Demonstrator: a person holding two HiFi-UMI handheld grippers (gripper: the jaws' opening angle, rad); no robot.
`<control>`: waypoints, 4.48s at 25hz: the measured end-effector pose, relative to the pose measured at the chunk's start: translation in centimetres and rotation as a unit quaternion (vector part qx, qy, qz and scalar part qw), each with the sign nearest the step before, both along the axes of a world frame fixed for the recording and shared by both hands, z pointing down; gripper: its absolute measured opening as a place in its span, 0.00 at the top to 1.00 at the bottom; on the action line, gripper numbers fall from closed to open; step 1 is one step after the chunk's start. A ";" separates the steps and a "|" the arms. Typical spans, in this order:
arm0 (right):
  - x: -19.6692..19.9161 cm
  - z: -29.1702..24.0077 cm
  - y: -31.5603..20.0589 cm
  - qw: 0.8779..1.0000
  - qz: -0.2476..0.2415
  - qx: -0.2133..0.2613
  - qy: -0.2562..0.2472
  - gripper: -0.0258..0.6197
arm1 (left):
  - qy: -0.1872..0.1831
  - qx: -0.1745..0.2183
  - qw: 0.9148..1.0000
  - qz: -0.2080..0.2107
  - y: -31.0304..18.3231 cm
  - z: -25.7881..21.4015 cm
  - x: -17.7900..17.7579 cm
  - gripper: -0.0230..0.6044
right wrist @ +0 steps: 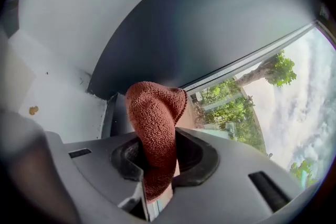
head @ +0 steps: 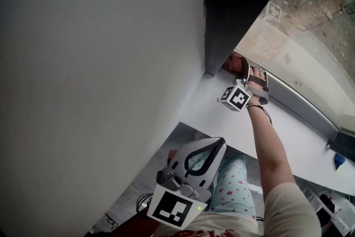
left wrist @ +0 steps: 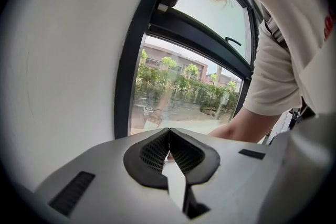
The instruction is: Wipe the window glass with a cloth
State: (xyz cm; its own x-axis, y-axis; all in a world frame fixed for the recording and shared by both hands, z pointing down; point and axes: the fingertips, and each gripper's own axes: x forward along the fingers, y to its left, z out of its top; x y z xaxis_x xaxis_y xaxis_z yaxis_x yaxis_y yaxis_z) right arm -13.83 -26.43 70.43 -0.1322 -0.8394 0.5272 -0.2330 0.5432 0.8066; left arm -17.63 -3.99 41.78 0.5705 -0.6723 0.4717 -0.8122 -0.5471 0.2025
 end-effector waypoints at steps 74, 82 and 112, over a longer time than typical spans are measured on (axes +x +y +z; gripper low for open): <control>19.9 -56.2 68.1 0.811 0.132 0.192 -0.537 0.82 | 0.132 0.220 0.962 0.096 44.9 -26.4 15.6 0.93; 24.2 -56.9 73.5 0.818 0.149 0.197 -0.520 0.82 | 0.136 0.229 0.957 0.117 50.4 -27.8 20.7 0.93; 31.5 -58.6 85.4 0.784 0.164 0.177 -0.573 0.84 | 0.138 0.235 0.957 0.102 62.6 -29.9 27.9 0.93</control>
State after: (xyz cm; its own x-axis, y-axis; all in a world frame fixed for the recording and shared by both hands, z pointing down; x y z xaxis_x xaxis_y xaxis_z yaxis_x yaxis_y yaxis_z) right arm 17.64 58.96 11.80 -0.0955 -0.9940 -0.0535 -0.9943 0.0926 0.0535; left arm 10.22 58.62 11.87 0.7714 -0.6348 -0.0435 -0.6301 -0.7716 0.0867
